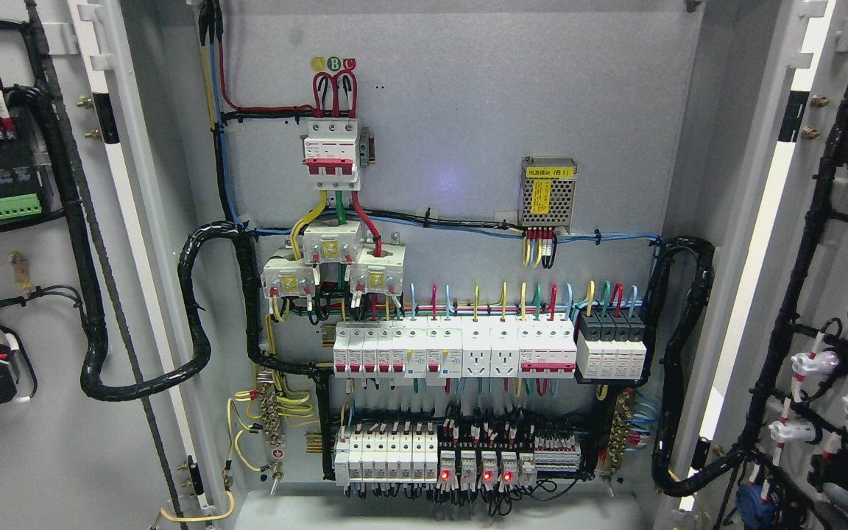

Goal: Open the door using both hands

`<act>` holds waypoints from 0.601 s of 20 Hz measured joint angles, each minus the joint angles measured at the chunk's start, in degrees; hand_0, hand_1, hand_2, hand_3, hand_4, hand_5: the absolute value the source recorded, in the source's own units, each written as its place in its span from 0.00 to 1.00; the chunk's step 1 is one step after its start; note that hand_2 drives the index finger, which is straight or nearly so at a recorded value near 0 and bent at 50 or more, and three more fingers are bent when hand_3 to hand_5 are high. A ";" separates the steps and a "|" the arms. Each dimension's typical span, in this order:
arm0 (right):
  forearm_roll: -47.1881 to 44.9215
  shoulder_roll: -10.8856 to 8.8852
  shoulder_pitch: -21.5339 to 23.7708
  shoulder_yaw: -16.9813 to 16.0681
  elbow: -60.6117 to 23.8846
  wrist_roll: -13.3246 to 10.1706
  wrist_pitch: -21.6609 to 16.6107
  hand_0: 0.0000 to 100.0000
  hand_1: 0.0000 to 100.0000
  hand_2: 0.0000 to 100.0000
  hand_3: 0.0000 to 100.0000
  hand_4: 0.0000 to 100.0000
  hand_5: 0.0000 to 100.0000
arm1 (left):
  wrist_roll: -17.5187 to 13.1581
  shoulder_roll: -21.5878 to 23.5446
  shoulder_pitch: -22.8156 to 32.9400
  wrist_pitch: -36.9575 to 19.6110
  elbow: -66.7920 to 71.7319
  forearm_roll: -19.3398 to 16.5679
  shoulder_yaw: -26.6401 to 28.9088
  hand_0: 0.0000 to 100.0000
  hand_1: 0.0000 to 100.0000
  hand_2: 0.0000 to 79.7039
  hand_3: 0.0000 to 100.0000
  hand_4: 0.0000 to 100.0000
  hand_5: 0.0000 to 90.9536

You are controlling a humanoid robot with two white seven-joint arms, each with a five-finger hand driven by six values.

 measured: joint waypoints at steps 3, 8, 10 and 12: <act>-0.04 0.79 0.05 -0.91 0.43 -0.01 0.01 0.00 0.00 0.00 0.00 0.00 0.00 | -0.01 0.18 1.61 -0.20 -1.23 0.00 0.05 0.00 0.00 0.00 0.00 0.00 0.00; -0.09 2.17 0.12 -2.84 1.07 -0.01 0.06 0.00 0.00 0.00 0.00 0.00 0.00 | -0.03 0.40 4.51 -0.47 -3.81 0.01 0.28 0.00 0.00 0.00 0.00 0.00 0.00; -0.10 2.73 0.24 -3.69 1.27 -0.01 0.07 0.00 0.00 0.00 0.00 0.00 0.00 | -0.03 0.47 5.90 -0.58 -5.03 0.01 0.40 0.00 0.00 0.00 0.00 0.00 0.00; -0.11 3.26 0.55 -4.59 1.42 -0.01 0.07 0.00 0.00 0.00 0.00 0.00 0.00 | -0.03 0.50 7.31 -0.69 -6.25 0.01 0.59 0.00 0.00 0.00 0.00 0.00 0.00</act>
